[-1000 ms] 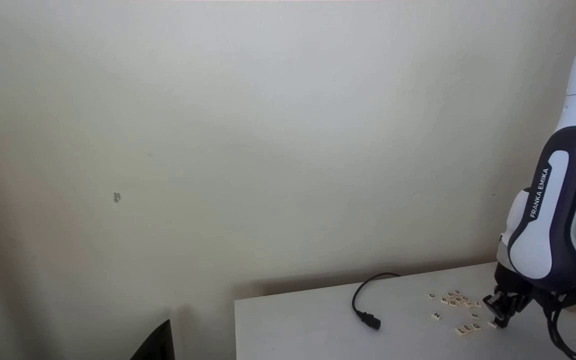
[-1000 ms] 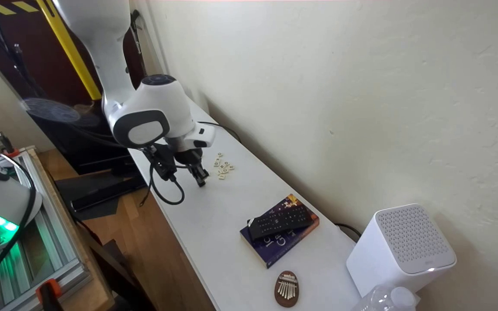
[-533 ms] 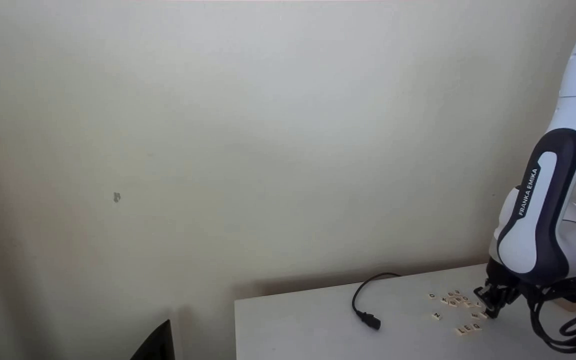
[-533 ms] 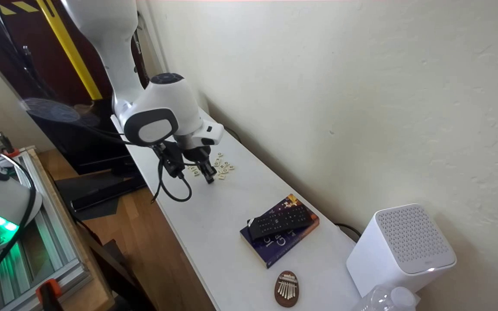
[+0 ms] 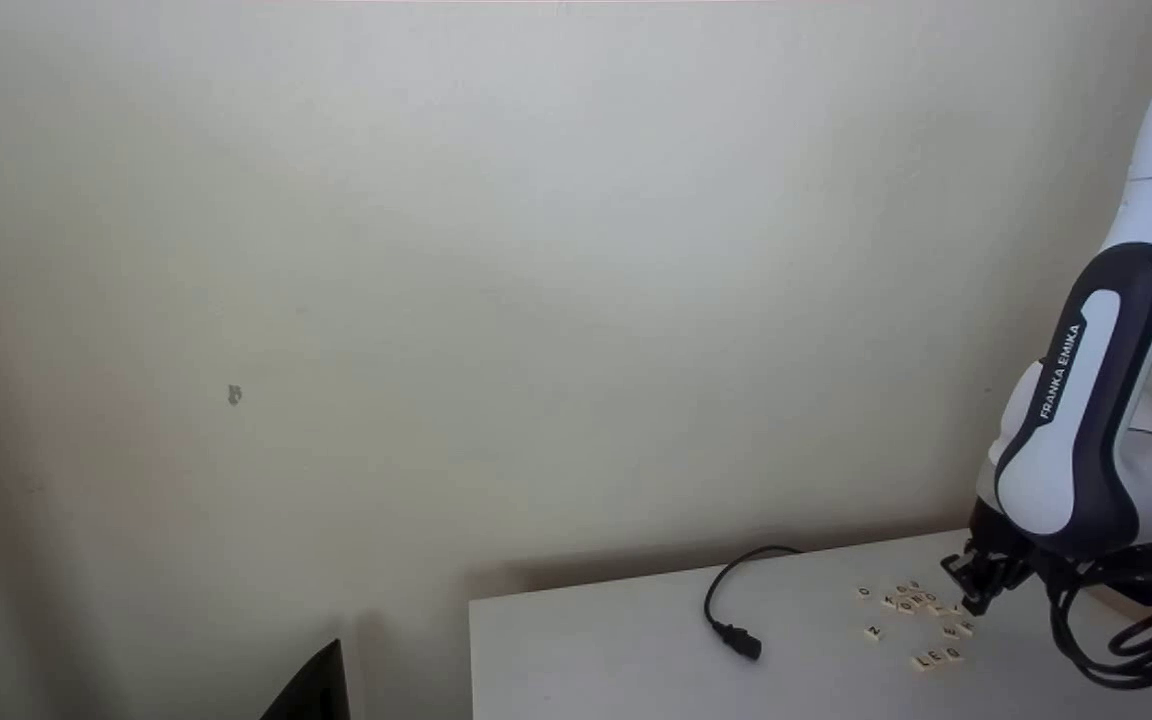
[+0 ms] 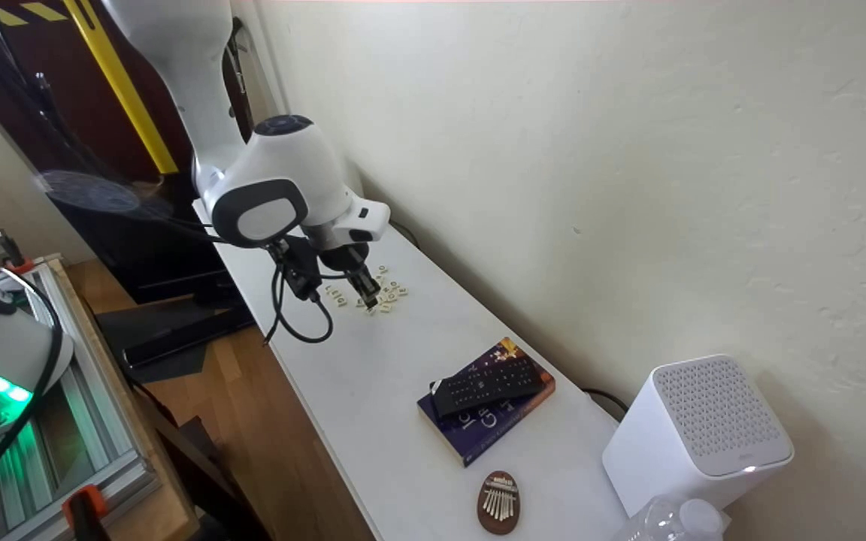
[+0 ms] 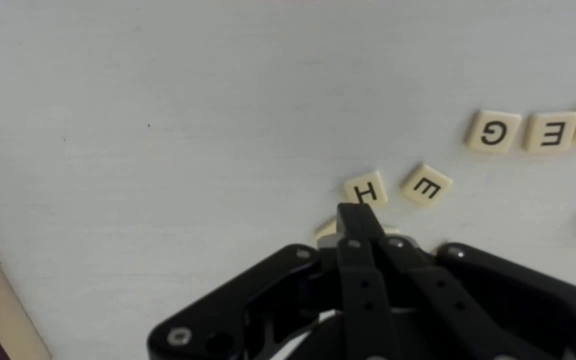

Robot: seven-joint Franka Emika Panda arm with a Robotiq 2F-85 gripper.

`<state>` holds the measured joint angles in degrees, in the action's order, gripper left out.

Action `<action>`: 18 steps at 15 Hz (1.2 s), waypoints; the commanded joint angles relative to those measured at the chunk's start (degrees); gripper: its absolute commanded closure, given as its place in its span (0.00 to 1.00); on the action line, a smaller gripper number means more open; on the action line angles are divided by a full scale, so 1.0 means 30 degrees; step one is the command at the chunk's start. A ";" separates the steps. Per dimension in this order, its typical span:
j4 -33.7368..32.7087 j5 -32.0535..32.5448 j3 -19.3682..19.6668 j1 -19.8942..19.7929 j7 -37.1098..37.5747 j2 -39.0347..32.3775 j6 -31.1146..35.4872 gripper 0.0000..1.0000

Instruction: Spell out the word "leg" with the letter blocks

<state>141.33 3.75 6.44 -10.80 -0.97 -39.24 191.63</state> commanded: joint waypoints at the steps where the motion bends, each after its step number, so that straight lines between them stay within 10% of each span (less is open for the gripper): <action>1: 0.1341 -0.0487 -0.0269 0.0234 0.0142 0.1441 0.0126 1.00; 18: 0.0735 -0.1230 -0.1693 0.0274 0.1353 0.0008 -0.1389 1.00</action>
<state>144.43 1.95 1.69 -10.36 2.67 -38.24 188.32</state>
